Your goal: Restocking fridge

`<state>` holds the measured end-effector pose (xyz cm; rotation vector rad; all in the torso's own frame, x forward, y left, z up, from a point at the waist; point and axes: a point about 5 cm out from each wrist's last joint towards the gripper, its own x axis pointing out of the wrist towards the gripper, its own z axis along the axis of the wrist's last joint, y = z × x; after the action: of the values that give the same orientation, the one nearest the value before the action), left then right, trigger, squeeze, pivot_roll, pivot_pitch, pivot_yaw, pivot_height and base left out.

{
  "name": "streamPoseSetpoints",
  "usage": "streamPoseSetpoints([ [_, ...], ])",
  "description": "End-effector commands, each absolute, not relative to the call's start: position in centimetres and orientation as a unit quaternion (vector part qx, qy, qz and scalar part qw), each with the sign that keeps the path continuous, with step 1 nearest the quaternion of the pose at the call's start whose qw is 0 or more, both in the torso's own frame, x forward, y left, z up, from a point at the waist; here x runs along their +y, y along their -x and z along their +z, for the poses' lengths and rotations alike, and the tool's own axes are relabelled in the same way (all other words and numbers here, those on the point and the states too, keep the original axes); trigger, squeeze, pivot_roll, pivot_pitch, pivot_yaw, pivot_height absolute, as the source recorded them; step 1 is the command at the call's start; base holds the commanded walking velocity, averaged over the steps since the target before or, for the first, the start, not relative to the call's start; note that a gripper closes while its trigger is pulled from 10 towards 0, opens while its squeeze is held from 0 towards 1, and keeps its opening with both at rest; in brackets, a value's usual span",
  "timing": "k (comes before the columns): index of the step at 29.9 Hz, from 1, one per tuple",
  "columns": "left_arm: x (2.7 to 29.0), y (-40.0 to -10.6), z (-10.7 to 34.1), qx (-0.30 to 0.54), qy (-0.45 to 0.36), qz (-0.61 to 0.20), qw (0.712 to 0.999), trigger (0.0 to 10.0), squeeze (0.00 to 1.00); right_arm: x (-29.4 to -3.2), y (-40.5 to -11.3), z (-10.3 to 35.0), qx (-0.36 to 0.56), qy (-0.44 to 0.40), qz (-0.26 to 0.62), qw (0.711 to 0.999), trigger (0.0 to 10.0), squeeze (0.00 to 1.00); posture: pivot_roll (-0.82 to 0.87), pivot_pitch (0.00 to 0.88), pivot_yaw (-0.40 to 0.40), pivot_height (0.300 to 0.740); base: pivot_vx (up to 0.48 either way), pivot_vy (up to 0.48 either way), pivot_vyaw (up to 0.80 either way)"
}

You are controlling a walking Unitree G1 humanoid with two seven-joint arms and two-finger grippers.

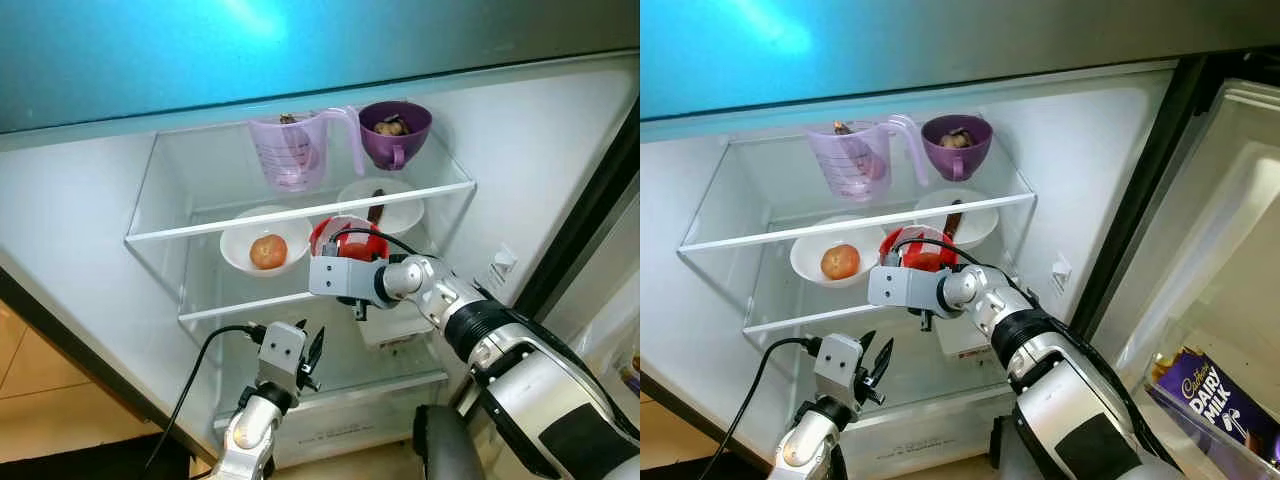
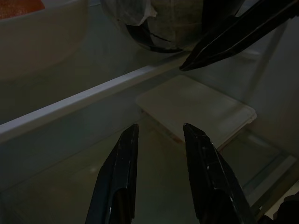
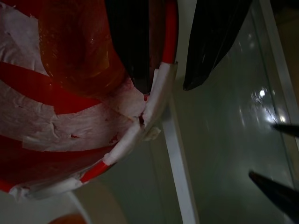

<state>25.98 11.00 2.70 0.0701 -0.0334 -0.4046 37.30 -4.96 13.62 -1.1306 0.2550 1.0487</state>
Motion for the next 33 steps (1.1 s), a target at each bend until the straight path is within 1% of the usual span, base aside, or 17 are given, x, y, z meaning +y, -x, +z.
streamPoseSetpoints([
  [1, 10.9, -25.7, 2.5, -0.01, -0.032, -0.201, 0.979, 10.0, 0.0, -5.8, -37.9, 14.2, 0.124, 0.531, 0.454, 0.705, 10.0, 0.0, -0.03, 0.077, 0.014, 0.545, 0.0, 0.0, 0.0],
  [2, 10.9, -25.7, 2.5, -0.01, -0.032, -0.201, 0.979, 10.0, 0.0, -5.9, -38.0, 14.2, 0.126, 0.535, 0.45, 0.704, 10.0, 0.0, -0.03, 0.076, 0.013, 0.545, 0.0, 0.0, 0.0],
  [5, 10.9, -25.7, 2.5, -0.01, -0.032, -0.202, 0.979, 10.0, 0.0, -5.9, -38.3, 14.8, 0.119, 0.533, 0.433, 0.717, 10.0, 0.0, -0.03, 0.072, 0.013, 0.545, 0.0, 0.0, 0.0],
  [8, 10.8, -25.7, 2.4, -0.009, -0.031, -0.202, 0.979, 10.0, 0.0, -5.9, -38.5, 15.1, 0.116, 0.532, 0.425, 0.724, 10.0, 0.0, -0.03, 0.071, 0.014, 0.545, 0.0, 0.0, 0.0],
  [11, 10.8, -25.7, 2.4, -0.009, -0.031, -0.203, 0.979, 10.0, 0.0, -5.9, -38.5, 15.1, 0.116, 0.532, 0.424, 0.723, 10.0, 0.0, -0.03, 0.071, 0.014, 0.545, 0.0, 0.0, 0.0],
  [16, 10.7, -25.7, 2.5, -0.01, -0.03, -0.203, 0.979, 10.0, 0.0, -6.9, -38.8, 14.9, 0.134, 0.563, 0.4, 0.711, 10.0, 0.0, -0.03, 0.071, 0.01, 0.545, 0.0, 0.0, 0.0],
  [18, 10.7, -25.7, 2.5, -0.01, -0.03, -0.202, 0.979, 10.0, 0.0, -7.0, -39.0, 14.9, 0.133, 0.566, 0.39, 0.714, 10.0, 0.0, -0.03, 0.071, 0.01, 0.545, 0.0, 0.0, 0.0],
  [20, 10.7, -25.7, 2.5, -0.01, -0.029, -0.202, 0.979, 10.0, 0.0, -7.0, -39.2, 15.2, 0.128, 0.568, 0.371, 0.724, 10.0, 0.0, -0.03, 0.077, 0.01, 0.545, 0.0, 0.0, 0.0],
  [22, 10.7, -25.7, 2.5, -0.01, -0.029, -0.202, 0.979, 10.0, 0.0, -7.0, -39.2, 15.2, 0.128, 0.568, 0.371, 0.724, 10.0, 0.0, -0.03, 0.077, 0.01, 0.545, 0.0, 0.0, 0.0],
  [23, 10.7, -25.7, 2.5, -0.01, -0.029, -0.201, 0.979, 10.0, 0.0, -7.1, -39.3, 15.3, 0.125, 0.569, 0.358, 0.73, 10.0, 0.0, -0.03, 0.079, 0.01, 0.545, 0.0, 0.0, 0.0],
  [24, 10.7, -25.7, 2.5, -0.01, -0.029, -0.201, 0.979, 10.0, 0.0, -7.1, -39.3, 15.3, 0.125, 0.569, 0.358, 0.73, 10.0, 0.0, -0.03, 0.079, 0.01, 0.545, 0.0, 0.0, 0.0],
  [25, 10.8, -25.7, 2.5, -0.01, -0.029, -0.201, 0.979, 10.0, 0.0, -7.3, -39.6, 15.6, 0.119, 0.571, 0.338, 0.738, 10.0, 0.0, -0.02, 0.081, 0.01, 0.545, 0.0, 0.0, 0.0],
  [33, 10.8, -25.7, 2.6, -0.011, -0.03, -0.201, 0.979, 10.0, 0.0, -7.7, -40.0, 16.1, 0.111, 0.575, 0.31, 0.749, 10.0, 0.0, -0.02, 0.083, 0.012, 0.545, 0.0, 0.0, 0.0],
])
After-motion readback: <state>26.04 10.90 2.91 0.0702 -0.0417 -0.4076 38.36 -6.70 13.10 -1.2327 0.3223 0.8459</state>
